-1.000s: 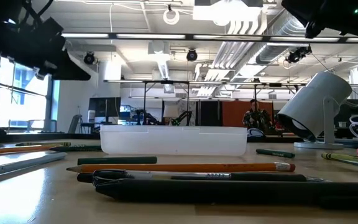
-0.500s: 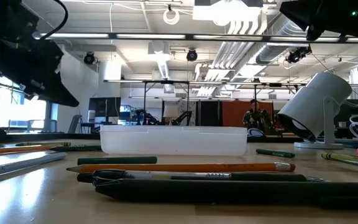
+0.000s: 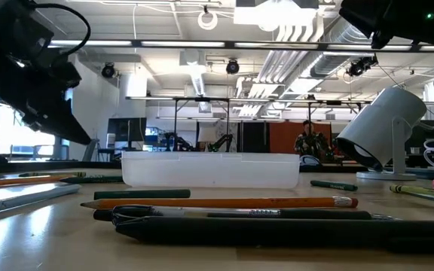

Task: Pick & place school supplies into a supply box
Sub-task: Put the left light green crayon into the gray supply box

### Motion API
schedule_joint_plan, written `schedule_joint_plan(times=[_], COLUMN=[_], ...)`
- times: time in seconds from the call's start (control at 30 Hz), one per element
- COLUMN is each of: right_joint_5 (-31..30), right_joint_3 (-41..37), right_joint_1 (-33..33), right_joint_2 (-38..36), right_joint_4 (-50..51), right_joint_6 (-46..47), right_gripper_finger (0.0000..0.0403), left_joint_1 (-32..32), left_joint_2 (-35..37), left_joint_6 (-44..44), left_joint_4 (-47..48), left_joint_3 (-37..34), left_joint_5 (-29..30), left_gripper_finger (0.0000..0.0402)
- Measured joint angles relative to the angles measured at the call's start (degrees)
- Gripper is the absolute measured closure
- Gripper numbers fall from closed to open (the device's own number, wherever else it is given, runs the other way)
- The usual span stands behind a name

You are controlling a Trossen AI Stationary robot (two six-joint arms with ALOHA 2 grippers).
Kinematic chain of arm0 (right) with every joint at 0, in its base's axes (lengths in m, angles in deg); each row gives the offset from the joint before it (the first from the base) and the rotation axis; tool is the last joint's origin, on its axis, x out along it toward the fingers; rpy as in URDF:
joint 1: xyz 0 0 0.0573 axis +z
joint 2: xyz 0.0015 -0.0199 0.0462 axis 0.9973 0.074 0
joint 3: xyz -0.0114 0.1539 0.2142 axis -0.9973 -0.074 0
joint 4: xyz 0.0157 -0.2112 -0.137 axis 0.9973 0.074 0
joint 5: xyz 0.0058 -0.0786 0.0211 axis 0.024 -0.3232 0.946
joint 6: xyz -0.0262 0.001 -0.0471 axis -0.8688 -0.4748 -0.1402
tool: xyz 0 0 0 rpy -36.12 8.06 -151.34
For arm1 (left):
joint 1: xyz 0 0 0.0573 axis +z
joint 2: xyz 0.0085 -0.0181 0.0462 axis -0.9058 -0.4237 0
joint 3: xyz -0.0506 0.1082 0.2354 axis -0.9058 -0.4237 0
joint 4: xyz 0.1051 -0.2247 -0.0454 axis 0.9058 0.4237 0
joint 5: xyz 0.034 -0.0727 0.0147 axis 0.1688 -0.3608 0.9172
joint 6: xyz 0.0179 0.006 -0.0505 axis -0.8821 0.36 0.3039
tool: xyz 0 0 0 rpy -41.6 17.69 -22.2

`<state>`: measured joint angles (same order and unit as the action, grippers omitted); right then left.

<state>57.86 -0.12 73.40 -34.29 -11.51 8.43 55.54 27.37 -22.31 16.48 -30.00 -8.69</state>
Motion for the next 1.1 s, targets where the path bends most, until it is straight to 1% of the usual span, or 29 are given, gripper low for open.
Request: schedule_joint_plan(times=[0.13,0.2,0.23,0.3,0.4,0.5,0.7,0.97,1.0,1.1], right_joint_5=[0.0,0.0,0.0,0.0,0.0,0.0,0.0,0.0,0.0,0.0], right_joint_3=[0.0,0.0,0.0,0.0,0.0,0.0,0.0,0.0,0.0,0.0], right_joint_1=[0.0,0.0,0.0,0.0,0.0,0.0,0.0,0.0,0.0,0.0], right_joint_2=[0.0,0.0,0.0,0.0,0.0,0.0,0.0,0.0,0.0,0.0], right_joint_4=[0.0,0.0,0.0,0.0,0.0,0.0,0.0,0.0,0.0,0.0], right_joint_6=[0.0,0.0,0.0,0.1,1.0,1.5,1.5,1.5,1.5,1.5], right_gripper_finger=[0.0269,0.0269,0.0269,0.0269,0.0269,0.0269,0.0269,0.0269,0.0269,0.0269], left_joint_1=[0.0,0.0,0.0,0.0,0.0,0.0,0.0,0.0,0.0,0.0], left_joint_2=[0.0,0.0,0.0,-0.1,-0.1,-0.1,-0.2,-3.5,-4.1,-5.9], left_joint_6=[-0.1,-0.2,-0.2,-0.2,-1.2,-2.8,-2.9,-3.0,-3.1,-3.4], left_joint_4=[2.2,3.4,3.8,4.2,4.2,4.5,4.5,3.6,3.6,3.6], left_joint_3=[0.0,0.0,0.0,0.0,0.0,0.0,0.0,-0.1,-0.1,-0.1], left_joint_5=[-8.1,-10.6,-10.9,-10.9,-8.7,-8.6,-11.6,-11.5,-11.2,-7.6], left_gripper_finger=[0.0305,0.0305,0.0305,0.0305,0.0305,0.0305,0.0304,0.0304,0.0304,0.0304])
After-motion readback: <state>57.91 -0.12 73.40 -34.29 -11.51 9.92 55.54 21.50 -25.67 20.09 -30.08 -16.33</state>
